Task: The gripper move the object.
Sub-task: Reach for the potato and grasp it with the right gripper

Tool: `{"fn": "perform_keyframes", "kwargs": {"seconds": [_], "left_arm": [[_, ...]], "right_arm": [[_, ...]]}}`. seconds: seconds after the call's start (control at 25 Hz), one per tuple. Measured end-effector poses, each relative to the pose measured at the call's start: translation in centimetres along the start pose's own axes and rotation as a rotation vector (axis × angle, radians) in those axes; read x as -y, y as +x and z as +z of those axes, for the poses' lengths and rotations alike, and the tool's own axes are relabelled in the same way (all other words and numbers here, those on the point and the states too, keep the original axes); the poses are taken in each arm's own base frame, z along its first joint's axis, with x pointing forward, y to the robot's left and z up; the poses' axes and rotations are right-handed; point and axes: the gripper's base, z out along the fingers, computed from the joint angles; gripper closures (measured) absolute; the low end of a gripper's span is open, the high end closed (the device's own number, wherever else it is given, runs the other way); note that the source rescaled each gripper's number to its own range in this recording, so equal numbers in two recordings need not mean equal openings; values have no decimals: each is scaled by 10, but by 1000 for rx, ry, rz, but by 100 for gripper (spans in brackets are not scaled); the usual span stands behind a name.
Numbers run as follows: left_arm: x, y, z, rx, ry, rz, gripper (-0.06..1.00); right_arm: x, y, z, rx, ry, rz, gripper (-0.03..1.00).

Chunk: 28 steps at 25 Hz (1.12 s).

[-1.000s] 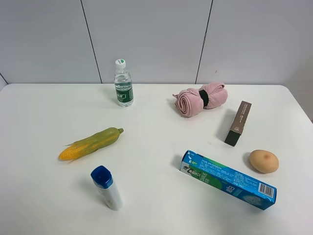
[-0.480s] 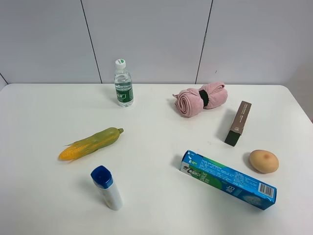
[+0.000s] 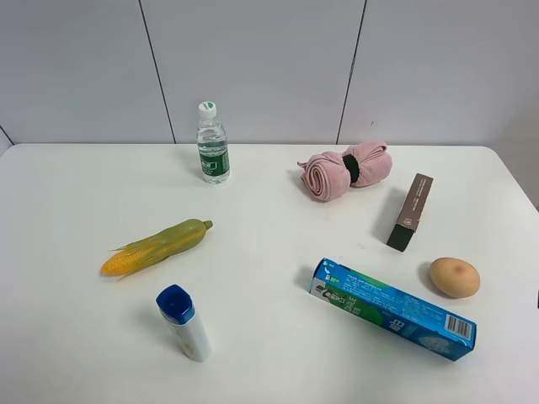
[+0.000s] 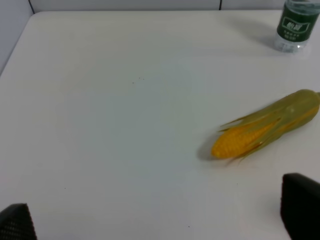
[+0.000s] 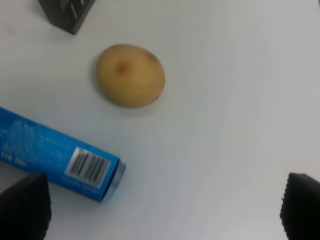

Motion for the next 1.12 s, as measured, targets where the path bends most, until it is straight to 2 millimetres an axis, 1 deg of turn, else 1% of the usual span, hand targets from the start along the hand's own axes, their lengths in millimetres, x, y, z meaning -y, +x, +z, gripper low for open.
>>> {"fn": "perform_keyframes", "kwargs": {"seconds": [0.16,0.32,0.36,0.48,0.68,0.88,1.12], "left_arm": [[0,0,0,0,0,0,-6],[0,0,0,0,0,0,-6],[0,0,0,0,0,0,-6],[0,0,0,0,0,0,-6],[0,0,0,0,0,0,-6],[0,0,0,0,0,0,-6],[0,0,0,0,0,0,-6]], "right_arm": [[3,-28,-9,1,23,-15,6],[4,-52,-6,-48,52,-37,6],[4,-56,-2,-71,53,-39,6],[2,-67,12,-138,53,-49,6],[-1,-76,42,-266,53,-65,6],[-5,-85,67,-292,44,-77,6],[-10,-94,102,-311,31,-97,7]]}}
